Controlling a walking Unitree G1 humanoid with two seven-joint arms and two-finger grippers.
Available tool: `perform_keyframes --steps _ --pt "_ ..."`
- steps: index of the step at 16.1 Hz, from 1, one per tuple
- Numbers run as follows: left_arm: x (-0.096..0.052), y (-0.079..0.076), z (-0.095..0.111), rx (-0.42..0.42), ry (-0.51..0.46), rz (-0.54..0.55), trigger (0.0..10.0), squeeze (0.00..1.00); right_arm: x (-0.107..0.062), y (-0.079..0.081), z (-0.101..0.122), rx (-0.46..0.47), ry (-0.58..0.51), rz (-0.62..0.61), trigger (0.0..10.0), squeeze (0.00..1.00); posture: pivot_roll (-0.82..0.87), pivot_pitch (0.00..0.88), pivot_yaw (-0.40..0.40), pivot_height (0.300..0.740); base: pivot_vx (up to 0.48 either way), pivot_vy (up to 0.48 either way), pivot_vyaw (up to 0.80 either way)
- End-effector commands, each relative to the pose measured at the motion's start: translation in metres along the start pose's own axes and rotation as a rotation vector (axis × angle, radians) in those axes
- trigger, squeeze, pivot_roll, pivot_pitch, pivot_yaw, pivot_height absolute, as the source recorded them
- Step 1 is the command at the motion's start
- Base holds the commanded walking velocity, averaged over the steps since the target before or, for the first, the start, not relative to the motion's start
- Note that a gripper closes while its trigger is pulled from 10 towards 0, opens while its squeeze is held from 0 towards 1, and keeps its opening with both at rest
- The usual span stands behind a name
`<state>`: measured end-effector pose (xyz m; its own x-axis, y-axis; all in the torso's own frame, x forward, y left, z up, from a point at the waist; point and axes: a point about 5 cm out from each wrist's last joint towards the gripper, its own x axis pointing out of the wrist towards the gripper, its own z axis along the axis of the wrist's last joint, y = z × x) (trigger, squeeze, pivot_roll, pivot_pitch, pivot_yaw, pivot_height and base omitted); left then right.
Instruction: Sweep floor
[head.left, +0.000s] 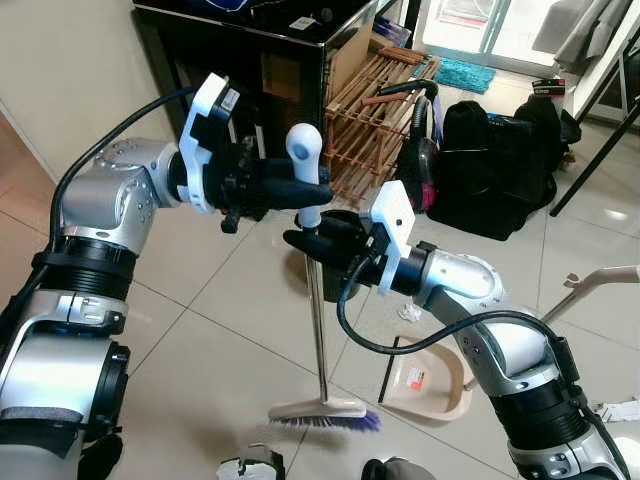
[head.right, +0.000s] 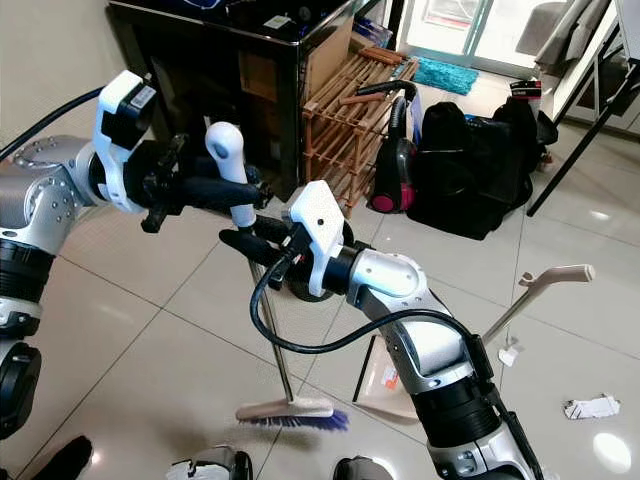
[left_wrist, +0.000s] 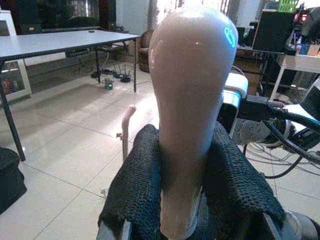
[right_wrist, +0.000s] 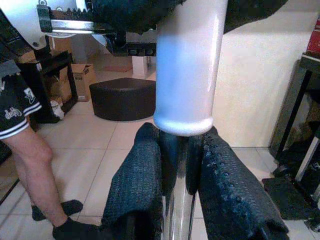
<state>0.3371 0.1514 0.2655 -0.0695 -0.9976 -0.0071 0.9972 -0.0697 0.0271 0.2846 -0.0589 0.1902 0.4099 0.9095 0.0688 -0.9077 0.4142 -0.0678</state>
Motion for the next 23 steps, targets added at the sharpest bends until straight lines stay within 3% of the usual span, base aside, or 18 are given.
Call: perform_keyframes --steps 1,2,6,7,8,9,11,15,19,20,21,23 --pt "0.0 0.001 0.011 0.022 -0.031 -0.003 0.0 0.0 0.002 0.008 0.007 -0.026 -0.027 0.06 10.0 0.69 -0.01 0.047 0.019 0.74 0.0 0.0 0.0" --pt "0.0 0.002 0.011 0.025 -0.029 -0.001 0.0 0.0 0.002 0.008 0.007 -0.023 -0.027 0.062 10.0 1.0 -0.01 0.048 0.019 0.74 0.0 0.0 0.0" --pt "-0.002 0.003 0.008 0.045 -0.01 0.027 0.0 0.0 0.002 0.008 0.007 -0.037 -0.025 0.059 10.0 1.0 -0.01 0.049 0.018 0.74 0.0 0.0 0.0" --pt "-0.003 0.005 0.005 0.065 0.007 0.055 0.0 0.0 0.001 0.008 0.009 -0.056 -0.031 0.046 10.0 0.41 -0.01 0.048 0.019 0.74 0.0 0.0 0.0" --pt "-0.004 0.007 0.003 0.085 0.024 0.082 0.0 0.0 0.0 0.008 0.011 -0.056 -0.045 0.042 10.0 0.11 -0.01 0.048 0.02 0.74 0.0 0.0 0.0" --pt "-0.004 0.009 0.002 0.113 0.035 0.116 0.0 0.0 -0.001 0.008 0.013 -0.048 -0.058 0.042 10.0 0.0 -0.01 0.048 0.02 0.74 0.0 0.0 0.0" --pt "-0.009 0.019 -0.002 0.173 0.049 0.269 0.0 0.0 -0.011 0.009 0.02 -0.013 -0.102 0.039 10.0 0.0 -0.01 0.046 0.022 0.74 0.0 0.0 0.0" --pt "-0.019 0.028 -0.005 0.233 0.053 0.441 0.0 0.0 -0.028 0.014 0.014 0.003 -0.077 0.011 10.0 0.0 -0.01 0.042 0.02 0.74 0.0 0.0 0.0" --pt "-0.033 0.038 -0.013 0.289 0.024 0.729 0.0 0.0 -0.047 0.004 0.001 0.0 0.012 -0.206 10.0 0.0 -0.02 0.035 0.028 0.74 0.0 0.0 0.0" --pt "-0.038 0.04 -0.017 0.319 0.018 0.853 0.0 0.0 -0.052 -0.002 -0.002 0.008 0.01 -0.306 10.0 0.0 -0.02 0.033 0.027 0.74 0.0 0.0 0.0" --pt "-0.047 0.039 -0.022 0.372 0.04 0.999 10.0 0.0 -0.056 -0.007 -0.005 0.019 -0.006 -0.42 10.0 0.0 -0.02 0.033 0.025 0.74 0.0 0.0 0.0" --pt "-0.055 0.035 -0.034 0.393 0.07 1.111 10.0 0.0 -0.062 -0.009 -0.008 0.045 -0.046 -0.542 10.0 0.0 -0.01 0.034 0.02 0.74 0.0 0.0 0.0"
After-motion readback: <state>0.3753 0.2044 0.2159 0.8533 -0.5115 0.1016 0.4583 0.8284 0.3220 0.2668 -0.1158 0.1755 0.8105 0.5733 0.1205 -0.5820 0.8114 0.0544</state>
